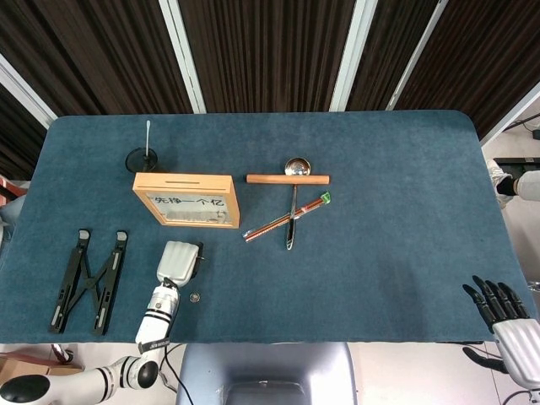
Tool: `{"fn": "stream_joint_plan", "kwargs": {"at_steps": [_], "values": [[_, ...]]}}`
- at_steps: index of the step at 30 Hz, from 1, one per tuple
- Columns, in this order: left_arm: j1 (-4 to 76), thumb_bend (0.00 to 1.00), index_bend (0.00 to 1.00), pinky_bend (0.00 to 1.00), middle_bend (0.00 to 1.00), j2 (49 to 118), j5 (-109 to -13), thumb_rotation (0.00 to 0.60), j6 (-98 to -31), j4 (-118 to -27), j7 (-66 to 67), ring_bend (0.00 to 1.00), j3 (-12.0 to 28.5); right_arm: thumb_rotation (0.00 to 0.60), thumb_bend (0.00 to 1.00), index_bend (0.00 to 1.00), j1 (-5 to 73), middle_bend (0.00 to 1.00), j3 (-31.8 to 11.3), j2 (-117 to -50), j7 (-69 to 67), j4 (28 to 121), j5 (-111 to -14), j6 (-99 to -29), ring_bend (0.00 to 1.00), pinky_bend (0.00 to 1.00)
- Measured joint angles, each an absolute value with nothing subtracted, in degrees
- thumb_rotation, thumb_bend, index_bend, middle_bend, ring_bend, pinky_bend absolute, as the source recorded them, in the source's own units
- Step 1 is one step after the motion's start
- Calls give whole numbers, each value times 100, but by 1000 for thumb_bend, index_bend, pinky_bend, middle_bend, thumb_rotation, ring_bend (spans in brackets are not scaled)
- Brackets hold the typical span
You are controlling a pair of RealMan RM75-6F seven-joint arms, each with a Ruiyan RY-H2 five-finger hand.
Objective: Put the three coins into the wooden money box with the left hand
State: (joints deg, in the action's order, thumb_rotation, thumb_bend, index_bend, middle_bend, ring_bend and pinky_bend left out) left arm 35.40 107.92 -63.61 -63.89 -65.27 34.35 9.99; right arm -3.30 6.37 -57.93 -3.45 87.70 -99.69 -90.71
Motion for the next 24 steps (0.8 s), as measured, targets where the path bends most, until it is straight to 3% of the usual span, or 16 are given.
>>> {"fn": "stream_joint_plan", "kwargs": {"at_steps": [12,24], "values": [[3517,485,686,1000,1000,10756,-6439,600,-6431,-6627,3337,1000,1009,600,151,0,-323,0,630,-5803,-326,8770,-9955,-9051,0,0],[3459,498,705,1000,1000,10184,-6519,600,-6708,-7518,3238,1000,1253,600,151,0,-290,0,602,-5823,-245,8806,-9869,-8940,0,0]]}}
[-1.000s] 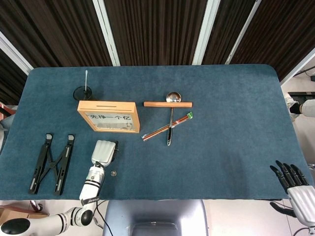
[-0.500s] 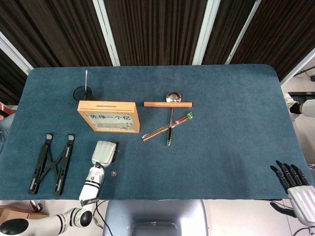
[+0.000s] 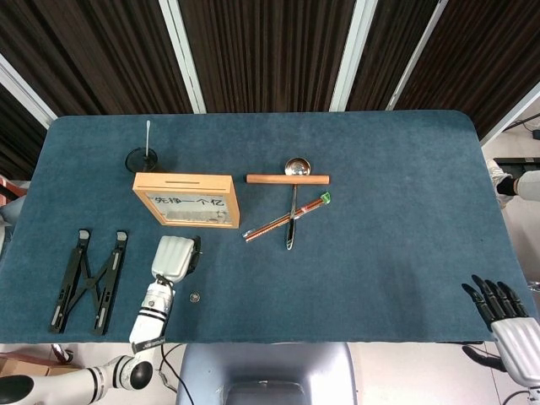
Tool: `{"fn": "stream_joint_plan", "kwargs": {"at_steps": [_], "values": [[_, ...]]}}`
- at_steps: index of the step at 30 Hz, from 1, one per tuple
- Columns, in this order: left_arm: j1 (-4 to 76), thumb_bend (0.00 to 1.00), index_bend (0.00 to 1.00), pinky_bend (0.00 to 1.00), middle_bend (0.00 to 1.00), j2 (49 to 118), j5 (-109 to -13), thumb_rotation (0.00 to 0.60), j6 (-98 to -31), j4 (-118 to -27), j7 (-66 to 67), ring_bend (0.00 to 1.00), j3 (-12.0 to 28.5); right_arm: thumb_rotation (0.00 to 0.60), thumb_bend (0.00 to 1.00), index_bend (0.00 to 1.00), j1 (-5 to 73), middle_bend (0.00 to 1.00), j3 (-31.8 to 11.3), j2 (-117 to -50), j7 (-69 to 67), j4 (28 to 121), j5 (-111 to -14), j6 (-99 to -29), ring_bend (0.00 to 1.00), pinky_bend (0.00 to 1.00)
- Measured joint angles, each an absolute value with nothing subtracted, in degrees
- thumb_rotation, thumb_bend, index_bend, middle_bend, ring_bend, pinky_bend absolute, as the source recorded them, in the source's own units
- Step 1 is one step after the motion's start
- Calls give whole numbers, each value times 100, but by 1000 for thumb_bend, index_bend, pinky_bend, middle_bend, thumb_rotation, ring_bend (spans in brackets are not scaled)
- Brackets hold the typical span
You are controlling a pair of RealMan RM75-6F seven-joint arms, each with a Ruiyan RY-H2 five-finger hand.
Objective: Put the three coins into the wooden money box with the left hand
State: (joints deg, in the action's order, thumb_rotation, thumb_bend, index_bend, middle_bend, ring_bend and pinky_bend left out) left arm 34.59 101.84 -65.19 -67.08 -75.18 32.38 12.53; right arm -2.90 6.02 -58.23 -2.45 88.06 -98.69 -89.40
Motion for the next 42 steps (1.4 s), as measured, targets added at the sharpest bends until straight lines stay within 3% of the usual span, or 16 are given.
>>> {"fn": "stream_joint_plan", "kwargs": {"at_steps": [9,17,26,39,42], "values": [[3616,499,704,1000,1000,8933,-6179,600,-7092,-9309,4011,1000,2122,600,151,0,-290,0,613,-5789,-310,8831,-9904,-8980,0,0],[4224,511,704,1000,1000,8693,-5279,600,-7069,-9422,4598,1000,2694,600,151,0,-314,0,603,-5758,-458,8777,-9891,-9056,0,0],[4749,510,704,1000,1000,8992,-4897,600,-7022,-8675,4604,1000,2771,600,151,0,-311,0,576,-5733,-549,8753,-9819,-9043,0,0],[4951,510,699,1000,1000,8979,-4732,600,-7093,-8503,4545,1000,2559,600,151,0,-331,0,574,-5708,-622,8731,-9819,-9081,0,0],[4961,511,655,1000,1000,8978,-4721,600,-7104,-8493,4535,1000,2537,600,151,0,-332,0,577,-5707,-623,8728,-9828,-9083,0,0]]}}
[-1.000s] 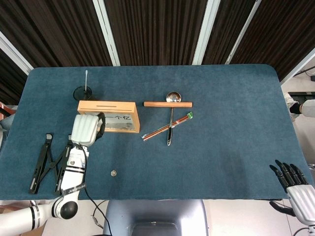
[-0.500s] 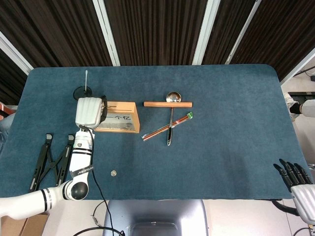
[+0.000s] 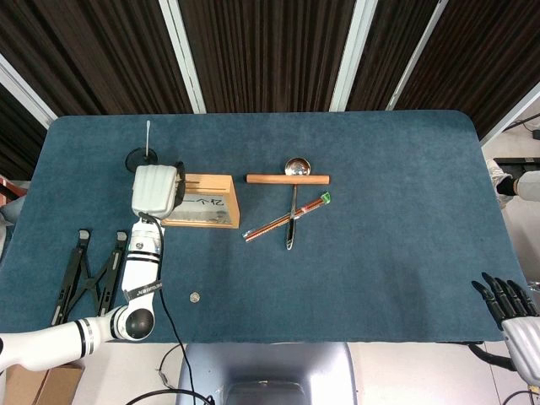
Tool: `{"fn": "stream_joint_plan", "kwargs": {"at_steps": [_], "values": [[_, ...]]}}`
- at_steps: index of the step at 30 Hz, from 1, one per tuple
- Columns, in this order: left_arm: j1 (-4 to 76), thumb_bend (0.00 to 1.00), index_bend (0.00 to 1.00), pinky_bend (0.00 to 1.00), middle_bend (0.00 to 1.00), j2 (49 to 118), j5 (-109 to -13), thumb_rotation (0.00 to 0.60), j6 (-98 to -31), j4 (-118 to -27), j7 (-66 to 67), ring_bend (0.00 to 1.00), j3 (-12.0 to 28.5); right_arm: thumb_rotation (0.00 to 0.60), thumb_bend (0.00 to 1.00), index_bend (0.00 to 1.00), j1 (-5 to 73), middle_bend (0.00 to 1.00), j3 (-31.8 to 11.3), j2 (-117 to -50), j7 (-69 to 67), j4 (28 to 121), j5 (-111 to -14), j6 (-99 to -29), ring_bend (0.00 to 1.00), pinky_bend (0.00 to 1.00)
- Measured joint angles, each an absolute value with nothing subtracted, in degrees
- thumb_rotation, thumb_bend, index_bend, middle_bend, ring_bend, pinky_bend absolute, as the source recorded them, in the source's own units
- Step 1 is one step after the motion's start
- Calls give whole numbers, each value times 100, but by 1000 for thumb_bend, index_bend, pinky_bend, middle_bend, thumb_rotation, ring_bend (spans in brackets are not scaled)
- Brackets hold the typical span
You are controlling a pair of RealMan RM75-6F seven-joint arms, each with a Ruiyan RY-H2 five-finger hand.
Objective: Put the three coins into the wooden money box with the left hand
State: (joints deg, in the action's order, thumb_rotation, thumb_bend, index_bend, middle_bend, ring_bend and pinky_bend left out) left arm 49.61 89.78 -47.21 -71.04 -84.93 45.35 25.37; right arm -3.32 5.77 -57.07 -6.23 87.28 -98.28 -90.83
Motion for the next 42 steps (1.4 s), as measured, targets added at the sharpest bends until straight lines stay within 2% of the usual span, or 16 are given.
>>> {"fn": "stream_joint_plan", "kwargs": {"at_steps": [3,6,13,22,25,28,32,36,42], "values": [[4970,491,496,1000,1000,8958,-4708,600,-7115,-8510,4533,1000,2480,600,151,0,-339,0,576,-5704,-638,8724,-9828,-9098,0,0],[4977,463,419,1000,1000,8931,-4697,600,-7141,-8544,4517,1000,2433,600,151,0,-344,0,575,-5705,-638,8722,-9834,-9108,0,0],[4990,446,343,1000,1000,8876,-4705,600,-7232,-8634,4467,1000,2388,600,151,0,-347,0,570,-5705,-640,8725,-9831,-9111,0,0],[4817,413,312,1000,1000,8652,-5160,600,-7496,-9243,4204,1000,2201,600,151,0,-356,0,574,-5710,-643,8710,-9843,-9124,0,0],[4559,409,324,1000,1000,8480,-5609,600,-7663,-9780,3938,1000,1920,600,151,0,-351,0,585,-5721,-600,8713,-9863,-9104,0,0],[4188,407,339,1000,1000,8325,-6159,600,-7819,-10365,3555,1000,1416,600,151,0,-348,0,611,-5740,-534,8720,-9923,-9092,0,0],[3658,406,370,1000,1000,8308,-7044,600,-7989,-10646,3051,1000,467,600,151,0,-338,0,647,-5762,-459,8730,-10007,-9078,0,0],[3238,404,380,1000,1000,8616,-7869,600,-8132,-10304,2917,1000,-311,600,151,0,-322,0,670,-5771,-425,8734,-10055,-9049,0,0],[2767,414,422,1000,1000,9415,-8115,600,-8054,-9157,2835,1000,-707,600,151,0,-348,0,701,-5763,-475,8697,-10122,-9138,0,0]]}}
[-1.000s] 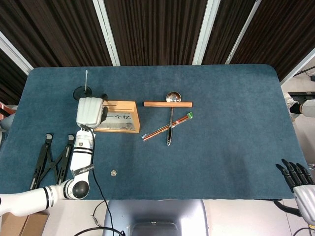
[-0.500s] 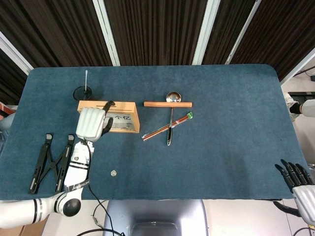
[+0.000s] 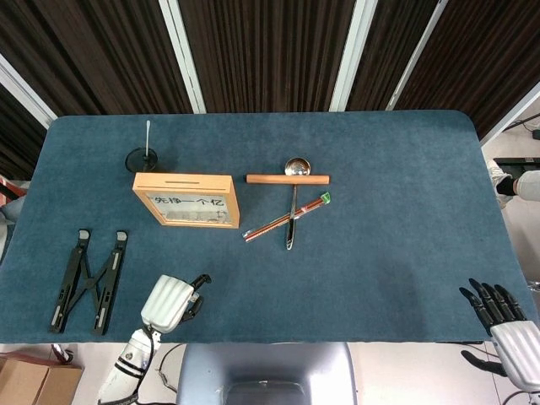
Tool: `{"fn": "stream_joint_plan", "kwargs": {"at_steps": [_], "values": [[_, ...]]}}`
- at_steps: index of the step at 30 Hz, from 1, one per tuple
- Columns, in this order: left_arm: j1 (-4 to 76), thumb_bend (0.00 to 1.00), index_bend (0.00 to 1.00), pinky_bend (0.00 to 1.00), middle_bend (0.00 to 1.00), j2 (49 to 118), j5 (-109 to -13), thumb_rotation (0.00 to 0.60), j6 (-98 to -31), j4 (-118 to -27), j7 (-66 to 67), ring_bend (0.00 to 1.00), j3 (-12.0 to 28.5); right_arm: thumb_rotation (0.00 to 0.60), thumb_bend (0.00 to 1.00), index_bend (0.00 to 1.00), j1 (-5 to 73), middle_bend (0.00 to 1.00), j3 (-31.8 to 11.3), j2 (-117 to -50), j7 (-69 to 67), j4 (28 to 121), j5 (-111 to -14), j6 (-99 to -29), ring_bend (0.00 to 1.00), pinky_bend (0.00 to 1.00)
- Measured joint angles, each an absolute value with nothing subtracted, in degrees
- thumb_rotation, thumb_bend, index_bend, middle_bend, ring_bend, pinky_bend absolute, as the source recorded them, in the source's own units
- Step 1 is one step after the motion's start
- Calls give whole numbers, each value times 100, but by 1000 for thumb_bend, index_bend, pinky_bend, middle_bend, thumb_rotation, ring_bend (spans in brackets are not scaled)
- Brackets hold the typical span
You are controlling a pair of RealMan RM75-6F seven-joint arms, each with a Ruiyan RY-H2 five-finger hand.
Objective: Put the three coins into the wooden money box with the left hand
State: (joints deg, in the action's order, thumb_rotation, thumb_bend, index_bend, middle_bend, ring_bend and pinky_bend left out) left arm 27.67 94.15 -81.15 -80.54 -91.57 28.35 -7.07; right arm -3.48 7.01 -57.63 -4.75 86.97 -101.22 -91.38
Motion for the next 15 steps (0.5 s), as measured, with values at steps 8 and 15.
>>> {"fn": "stream_joint_plan", "kwargs": {"at_steps": [8,15], "values": [[2422,413,456,1000,1000,10170,-8301,600,-7894,-7942,2688,1000,-751,600,151,0,-355,0,708,-5764,-513,8665,-10129,-9157,0,0],[2282,412,456,1000,1000,10334,-8266,600,-7682,-7567,2696,1000,-576,600,151,0,-348,0,709,-5771,-482,8669,-10114,-9131,0,0]]}}
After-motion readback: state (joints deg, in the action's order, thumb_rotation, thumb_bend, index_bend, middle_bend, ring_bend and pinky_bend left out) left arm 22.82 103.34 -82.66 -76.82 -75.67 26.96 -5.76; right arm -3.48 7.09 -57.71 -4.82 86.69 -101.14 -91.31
